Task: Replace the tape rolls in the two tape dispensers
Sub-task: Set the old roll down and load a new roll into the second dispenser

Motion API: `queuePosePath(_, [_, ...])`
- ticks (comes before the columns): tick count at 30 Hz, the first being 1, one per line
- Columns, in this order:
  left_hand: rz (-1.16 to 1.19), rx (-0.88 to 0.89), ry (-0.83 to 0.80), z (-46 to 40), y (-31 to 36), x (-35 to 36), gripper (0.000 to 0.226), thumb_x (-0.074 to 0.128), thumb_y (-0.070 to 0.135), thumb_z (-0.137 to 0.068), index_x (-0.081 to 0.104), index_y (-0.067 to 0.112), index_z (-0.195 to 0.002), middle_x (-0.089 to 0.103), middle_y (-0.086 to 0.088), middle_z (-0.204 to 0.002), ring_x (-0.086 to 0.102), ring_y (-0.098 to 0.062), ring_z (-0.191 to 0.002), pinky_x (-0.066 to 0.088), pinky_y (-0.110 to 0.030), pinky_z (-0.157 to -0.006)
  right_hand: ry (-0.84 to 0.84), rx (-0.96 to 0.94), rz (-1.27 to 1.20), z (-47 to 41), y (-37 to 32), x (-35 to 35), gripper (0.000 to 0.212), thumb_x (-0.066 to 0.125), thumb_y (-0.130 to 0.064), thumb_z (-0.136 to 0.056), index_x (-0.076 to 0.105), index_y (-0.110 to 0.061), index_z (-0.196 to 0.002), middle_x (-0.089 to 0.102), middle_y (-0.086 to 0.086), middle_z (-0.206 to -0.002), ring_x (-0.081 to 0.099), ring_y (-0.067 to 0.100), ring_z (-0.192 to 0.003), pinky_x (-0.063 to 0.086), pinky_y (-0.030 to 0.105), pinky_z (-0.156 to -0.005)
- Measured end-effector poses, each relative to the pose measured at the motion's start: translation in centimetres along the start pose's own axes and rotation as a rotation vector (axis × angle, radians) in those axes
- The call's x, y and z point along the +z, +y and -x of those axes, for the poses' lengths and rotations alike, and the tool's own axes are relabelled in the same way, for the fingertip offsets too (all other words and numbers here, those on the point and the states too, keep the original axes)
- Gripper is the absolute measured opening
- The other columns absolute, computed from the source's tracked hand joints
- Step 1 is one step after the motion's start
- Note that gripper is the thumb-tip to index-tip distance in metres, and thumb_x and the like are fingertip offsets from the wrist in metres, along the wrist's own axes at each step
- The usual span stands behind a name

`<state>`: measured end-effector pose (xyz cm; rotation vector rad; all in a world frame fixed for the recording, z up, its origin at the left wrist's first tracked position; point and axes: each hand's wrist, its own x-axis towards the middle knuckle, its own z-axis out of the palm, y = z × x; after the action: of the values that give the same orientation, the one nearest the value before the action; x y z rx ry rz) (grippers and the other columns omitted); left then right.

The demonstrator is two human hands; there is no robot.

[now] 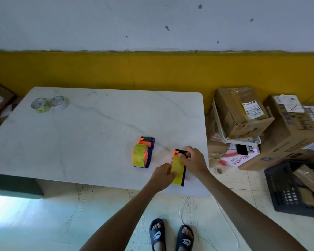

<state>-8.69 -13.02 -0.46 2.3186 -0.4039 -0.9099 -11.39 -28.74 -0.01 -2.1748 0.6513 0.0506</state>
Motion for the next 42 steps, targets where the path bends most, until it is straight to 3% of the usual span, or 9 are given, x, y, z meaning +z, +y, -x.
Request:
queuePosePath(6, [-0.068,0.047,-0.017,-0.7,-0.3,-0.5,0.038,0.049,0.038,-0.094,0.046,0.01,-0.069,0.058,-0.017,-0.076,0.05,-0.026,-0.072,0.038,-0.034,-0.065,-0.297,-0.024,0.176,-3.4,-0.9,-0.7,0.021,0.06,-0.019,-0.087,0.077,-0.007,-0.09,0.071,0.01,-0.085,0.06,0.022,-0.08,0.039,0.025,-0.068])
queuePosePath(13, [-0.085,0.057,-0.022,-1.1,-0.4,-1.0,0.044,0.044,0.039,-0.097,0.036,0.012,-0.063,0.046,-0.01,-0.065,0.041,-0.026,-0.064,0.032,-0.034,-0.06,-0.567,0.281,0.265,-6.8,-1.4,-1.1,0.031,0.06,-0.035,-0.082,0.07,-0.009,-0.097,0.067,0.009,-0.089,0.065,0.02,-0.075,0.048,0.025,-0.06])
queuePosePath(17, [-0.106,0.042,-0.025,-1.0,-0.6,-1.1,0.043,0.042,0.041,-0.098,0.035,0.018,-0.063,0.043,-0.003,-0.06,0.041,-0.023,-0.062,0.033,-0.033,-0.058,-0.68,0.153,0.429,-8.0,-1.4,-1.5,0.009,0.06,-0.022,-0.082,0.065,-0.018,-0.075,0.046,0.005,-0.062,0.035,0.018,-0.048,0.027,0.02,-0.046])
queuePosePath(21, [-0.131,0.031,0.013,-0.8,0.0,-1.3,0.043,0.038,0.043,-0.099,0.038,0.017,-0.065,0.045,-0.002,-0.061,0.044,-0.025,-0.064,0.038,-0.035,-0.061,-0.6,-0.071,0.503,-8.1,-0.9,-0.7,0.016,0.065,-0.02,-0.084,0.075,-0.021,-0.072,0.068,-0.002,-0.071,0.061,0.021,-0.069,0.039,0.021,-0.055])
queuePosePath(26, [-0.205,0.098,0.075,-0.8,-0.1,-1.2,0.024,0.038,0.04,-0.1,0.044,0.02,-0.111,0.054,-0.007,-0.077,0.046,-0.027,-0.069,0.042,-0.043,-0.075,-0.477,-0.006,0.55,-7.0,1.1,0.2,0.018,0.058,-0.01,-0.07,0.058,-0.012,-0.052,0.059,0.007,-0.06,0.056,0.026,-0.059,0.037,0.024,-0.05])
queuePosePath(30, [-0.529,0.075,0.072,-1.1,1.3,-0.8,0.067,0.051,0.073,-0.078,0.055,0.009,-0.096,0.067,-0.009,-0.089,0.062,-0.029,-0.085,0.034,-0.044,-0.099,-0.409,0.019,0.508,-6.4,1.4,0.9,0.035,0.057,-0.008,-0.074,0.038,-0.015,-0.046,0.04,0.004,-0.052,0.042,0.021,-0.052,0.025,0.024,-0.046])
queuePosePath(33, [-0.597,0.076,0.05,-1.2,2.0,-0.9,0.062,0.06,0.066,-0.074,0.056,0.009,-0.097,0.064,-0.006,-0.085,0.06,-0.026,-0.08,0.041,-0.044,-0.099,-0.373,-0.01,0.499,-6.2,1.3,0.8,0.041,0.057,-0.01,-0.08,0.032,-0.016,-0.048,0.035,0.002,-0.05,0.033,0.014,-0.047,0.022,0.024,-0.046])
queuePosePath(37, [-0.554,0.049,0.007,-1.5,2.1,-1.5,0.065,0.063,0.068,-0.07,0.056,0.01,-0.097,0.065,-0.007,-0.092,0.061,-0.027,-0.084,0.046,-0.039,-0.082,-0.347,-0.042,0.567,-6.1,1.3,1.2,0.032,0.053,-0.014,-0.086,0.038,-0.013,-0.058,0.038,0.001,-0.066,0.053,0.027,-0.072,0.032,0.027,-0.058])
queuePosePath(42, [-0.564,0.018,-0.027,-1.3,1.7,-1.6,0.076,0.06,0.077,-0.067,0.058,0.01,-0.103,0.066,-0.008,-0.099,0.063,-0.028,-0.091,0.045,-0.038,-0.077,-0.223,-0.057,0.682,-7.0,2.2,0.2,0.019,0.053,-0.011,-0.088,0.057,-0.001,-0.103,0.051,0.015,-0.112,0.059,0.035,-0.1,0.043,0.035,-0.073])
